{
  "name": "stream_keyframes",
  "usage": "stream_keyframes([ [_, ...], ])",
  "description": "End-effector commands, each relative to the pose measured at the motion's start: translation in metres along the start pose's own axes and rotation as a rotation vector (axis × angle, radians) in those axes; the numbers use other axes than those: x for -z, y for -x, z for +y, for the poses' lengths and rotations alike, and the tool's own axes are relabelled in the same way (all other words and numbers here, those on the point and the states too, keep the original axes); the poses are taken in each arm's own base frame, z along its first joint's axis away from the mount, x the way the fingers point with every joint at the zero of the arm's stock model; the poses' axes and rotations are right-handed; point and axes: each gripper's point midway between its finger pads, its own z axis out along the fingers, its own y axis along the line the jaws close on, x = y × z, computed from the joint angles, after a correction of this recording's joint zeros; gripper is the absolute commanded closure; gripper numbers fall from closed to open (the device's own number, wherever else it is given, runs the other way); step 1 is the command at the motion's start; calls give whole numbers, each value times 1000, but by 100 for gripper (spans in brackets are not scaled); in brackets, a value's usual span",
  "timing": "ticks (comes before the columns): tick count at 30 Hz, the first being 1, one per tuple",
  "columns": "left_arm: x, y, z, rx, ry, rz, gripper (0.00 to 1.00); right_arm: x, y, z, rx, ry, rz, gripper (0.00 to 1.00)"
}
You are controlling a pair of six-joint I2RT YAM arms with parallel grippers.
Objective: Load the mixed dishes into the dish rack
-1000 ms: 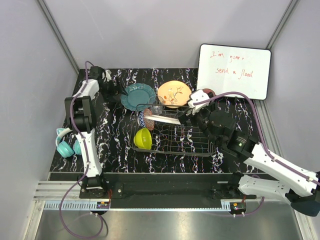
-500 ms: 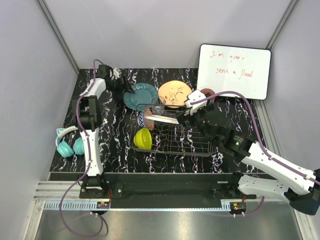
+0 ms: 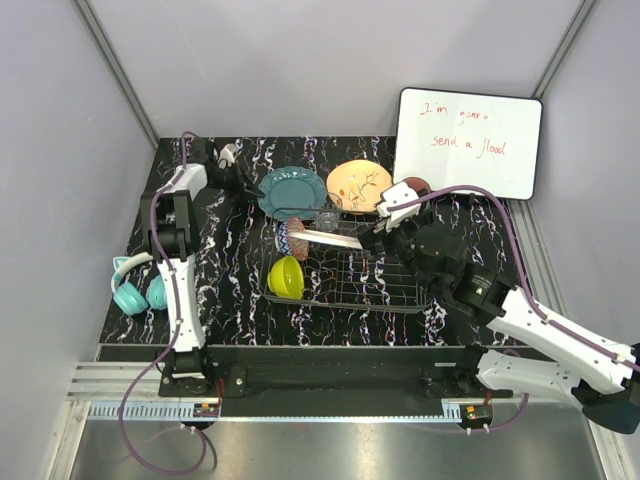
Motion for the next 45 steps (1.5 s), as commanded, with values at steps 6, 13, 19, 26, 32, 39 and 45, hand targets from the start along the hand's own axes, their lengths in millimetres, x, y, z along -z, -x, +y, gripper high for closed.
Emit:
stream_keyframes([
  [6,94,-10,-14,-49,-1,-63,100,-5,0,6,-37,2,-17,0],
  [13,161,-43,-55,-188,102,-172,100,-11,-4,13,-41,23,-23,0],
  [19,206,-47,-57,-347,311,-326,100,-7,-4,14,-62,33,-30,0],
  [26,232,-53,-76,-602,483,-387,100,0,-2,11,-78,42,-45,1],
  [32,260,-66,-116,-814,589,-454,100,2,-5,12,-81,50,-43,1],
  [39,309,-82,-156,-964,686,-527,100,5,-4,8,-77,43,-56,1],
  [45,341,-112,-188,-1101,718,-509,100,12,-5,1,-71,24,-70,1],
])
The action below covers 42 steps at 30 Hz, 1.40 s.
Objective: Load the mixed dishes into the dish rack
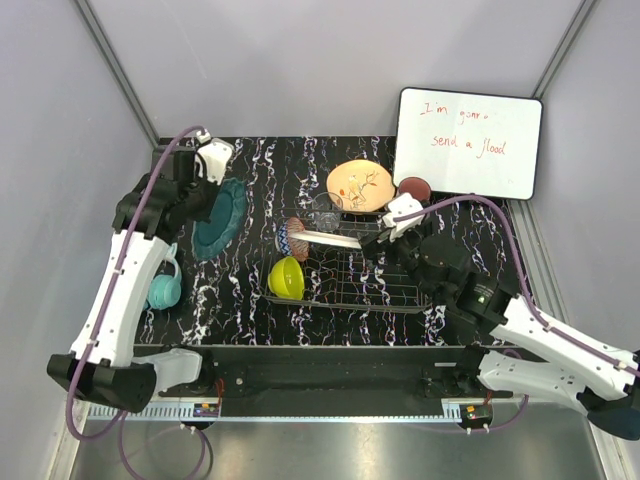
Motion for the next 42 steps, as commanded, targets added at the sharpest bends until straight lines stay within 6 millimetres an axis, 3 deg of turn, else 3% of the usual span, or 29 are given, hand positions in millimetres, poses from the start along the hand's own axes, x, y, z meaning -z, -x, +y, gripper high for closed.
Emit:
stream_keyframes([
  [1,67,49,23,-126,142,-191,100,8,18,-10,-29,-27,-73,1],
  [5,99,52,9,-229,122,-195,100,15,23,-19,-38,-60,-91,2],
  [7,106,54,-1,-278,110,-190,100,19,24,-24,-47,-77,-93,3],
  [11,130,59,-3,-338,145,-207,100,29,25,-33,-76,-101,-96,4],
  [15,138,60,-10,-376,113,-203,100,39,22,-40,-88,-116,-89,4],
  [18,143,60,-26,-487,79,-196,100,45,22,-45,-93,-127,-89,4],
  [19,145,59,-43,-569,38,-204,100,47,23,-47,-98,-131,-92,4],
  [20,147,60,-43,-616,75,-200,100,48,24,-49,-100,-139,-94,4],
  [22,151,61,-68,-765,52,-234,100,50,22,-51,-95,-149,-85,4],
  [23,155,63,-70,-801,78,-246,100,50,22,-53,-97,-158,-84,4],
  [24,159,66,-86,-856,47,-278,100,51,21,-53,-95,-161,-80,4],
  [28,164,63,-115,-978,13,-313,100,49,17,-53,-95,-170,-63,4],
  [37,170,62,-148,-1081,-32,-347,100,44,14,-53,-61,-179,-41,4],
  [42,167,64,-178,-1096,-92,-353,100,48,13,-55,-77,-183,-49,4],
])
